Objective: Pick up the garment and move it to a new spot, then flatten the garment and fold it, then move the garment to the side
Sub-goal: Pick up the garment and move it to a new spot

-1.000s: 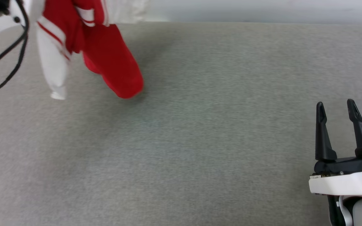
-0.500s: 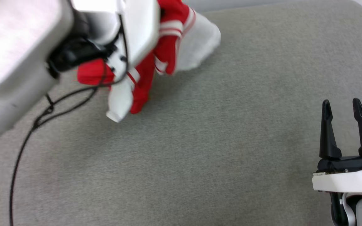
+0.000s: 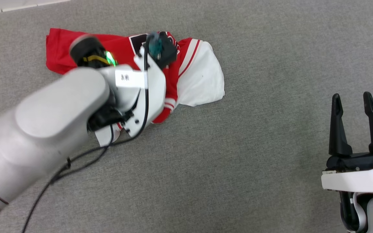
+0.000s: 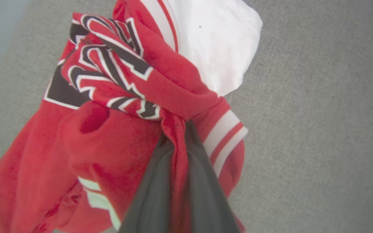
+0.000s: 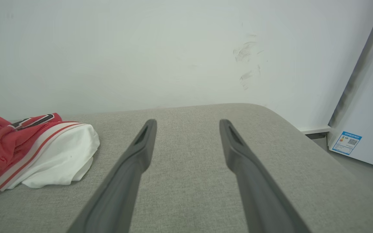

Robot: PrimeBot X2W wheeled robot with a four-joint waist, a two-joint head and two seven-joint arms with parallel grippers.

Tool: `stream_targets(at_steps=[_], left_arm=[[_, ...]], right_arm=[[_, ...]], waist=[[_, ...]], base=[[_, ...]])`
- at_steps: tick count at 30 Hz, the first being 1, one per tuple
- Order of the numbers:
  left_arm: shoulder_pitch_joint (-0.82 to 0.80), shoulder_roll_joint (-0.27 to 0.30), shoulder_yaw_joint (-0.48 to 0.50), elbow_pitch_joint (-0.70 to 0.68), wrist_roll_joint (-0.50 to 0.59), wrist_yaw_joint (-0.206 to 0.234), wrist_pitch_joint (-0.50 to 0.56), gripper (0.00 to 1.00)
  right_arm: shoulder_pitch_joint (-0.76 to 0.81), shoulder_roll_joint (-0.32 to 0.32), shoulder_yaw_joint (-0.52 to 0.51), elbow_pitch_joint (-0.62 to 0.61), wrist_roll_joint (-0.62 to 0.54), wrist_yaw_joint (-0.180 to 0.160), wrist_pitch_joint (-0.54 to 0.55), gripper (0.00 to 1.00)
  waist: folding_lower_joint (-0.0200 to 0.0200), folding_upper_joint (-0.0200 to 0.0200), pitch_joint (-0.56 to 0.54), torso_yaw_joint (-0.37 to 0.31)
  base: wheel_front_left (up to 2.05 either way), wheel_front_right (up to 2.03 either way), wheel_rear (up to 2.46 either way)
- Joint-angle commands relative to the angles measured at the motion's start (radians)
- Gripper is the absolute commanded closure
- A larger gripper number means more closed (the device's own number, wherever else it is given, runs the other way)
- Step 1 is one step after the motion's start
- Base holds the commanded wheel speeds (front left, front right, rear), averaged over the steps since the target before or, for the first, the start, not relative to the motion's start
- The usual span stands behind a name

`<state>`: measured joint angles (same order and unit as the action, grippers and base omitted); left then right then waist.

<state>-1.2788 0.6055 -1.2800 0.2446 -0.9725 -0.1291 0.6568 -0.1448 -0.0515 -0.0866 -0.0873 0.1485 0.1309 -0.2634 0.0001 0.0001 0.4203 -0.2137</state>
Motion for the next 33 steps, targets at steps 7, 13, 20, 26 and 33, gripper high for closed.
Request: stream_targets(at_steps=[7,13,20,26,33], left_arm=[[0.115,-0.044,-0.001,-0.002,0.010,0.001,-0.041,1.00],[0.066,-0.082,0.006,0.025,0.083,0.001,-0.262,0.00],[0.103,-0.103,0.083,0.075,0.162,0.070,-0.571,0.00],[0.212,-0.086,0.154,0.086,0.220,0.239,-0.834,0.00],[0.405,-0.044,0.325,0.018,0.281,0.463,-0.923,0.00]], right_arm=[[-0.019,0.002,-0.002,0.012,-0.011,0.000,-0.002,0.00],[0.009,0.002,-0.002,0.021,-0.032,0.000,-0.002,0.00],[0.052,0.002,-0.008,0.025,-0.051,0.000,-0.002,0.00],[0.089,0.002,-0.014,0.020,-0.069,0.000,-0.002,0.00],[0.118,0.002,-0.026,0.014,-0.083,0.000,-0.002,0.00]], waist=[[-0.0001,-0.0001,0.002,0.026],[-0.0001,-0.0001,-0.063,0.067],[-0.0001,-0.0001,-0.149,0.116],[-0.0001,-0.0001,-0.213,0.162],[-0.0001,-0.0001,-0.264,0.209]], base=[[0.00,0.00,0.00],[0.00,0.00,0.00],[0.00,0.00,0.00],[0.00,0.00,0.00],[0.00,0.00,0.00]])
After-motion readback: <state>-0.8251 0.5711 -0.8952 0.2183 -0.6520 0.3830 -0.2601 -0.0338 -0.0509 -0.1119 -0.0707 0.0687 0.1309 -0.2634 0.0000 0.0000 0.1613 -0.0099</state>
